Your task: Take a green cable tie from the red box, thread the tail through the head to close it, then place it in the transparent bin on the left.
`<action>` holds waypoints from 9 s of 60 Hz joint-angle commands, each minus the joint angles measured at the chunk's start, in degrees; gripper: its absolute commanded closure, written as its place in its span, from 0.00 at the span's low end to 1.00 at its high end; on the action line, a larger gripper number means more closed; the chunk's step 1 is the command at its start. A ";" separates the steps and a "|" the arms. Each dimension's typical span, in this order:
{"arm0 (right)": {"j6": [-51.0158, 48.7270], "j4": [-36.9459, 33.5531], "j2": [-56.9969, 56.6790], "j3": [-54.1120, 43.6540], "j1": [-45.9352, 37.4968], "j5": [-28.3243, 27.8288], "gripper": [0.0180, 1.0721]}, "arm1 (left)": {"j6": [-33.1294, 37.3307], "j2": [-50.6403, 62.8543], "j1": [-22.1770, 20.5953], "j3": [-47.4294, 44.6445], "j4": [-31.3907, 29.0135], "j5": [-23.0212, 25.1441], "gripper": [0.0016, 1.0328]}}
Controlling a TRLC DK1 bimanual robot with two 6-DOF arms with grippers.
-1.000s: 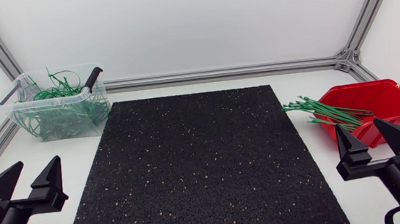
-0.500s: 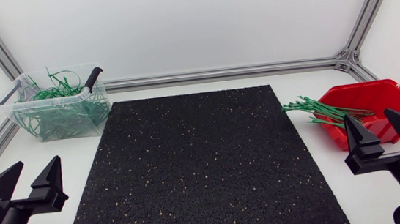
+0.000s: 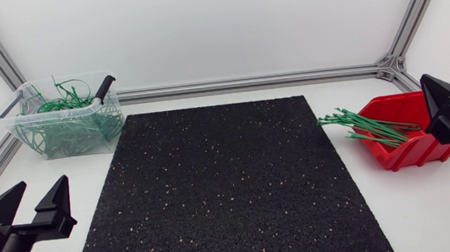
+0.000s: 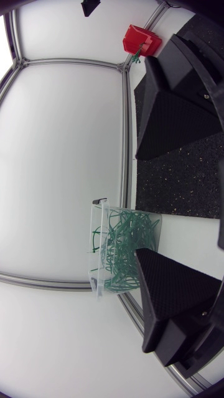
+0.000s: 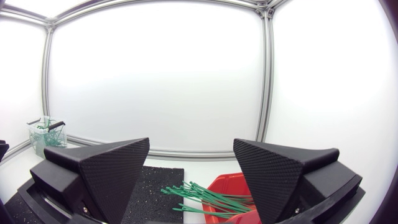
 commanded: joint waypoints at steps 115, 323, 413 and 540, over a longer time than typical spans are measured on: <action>-77.89 -42.42 72.46 41.56 -9.65 -12.67 0.50 | 1.84 2.41 -0.98 -2.15 -1.57 0.32 0.04; -72.18 -43.83 62.00 48.33 -9.91 -24.45 0.94 | 1.66 4.52 -1.50 -2.15 -1.57 0.32 0.04; -11.62 -52.53 64.19 66.00 35.70 -35.00 0.94 | 1.57 4.43 -2.65 -2.06 -2.01 0.32 0.04; 46.12 -27.75 54.26 55.36 39.83 -14.43 0.95 | -11.44 33.78 -17.15 37.75 -30.84 6.47 0.04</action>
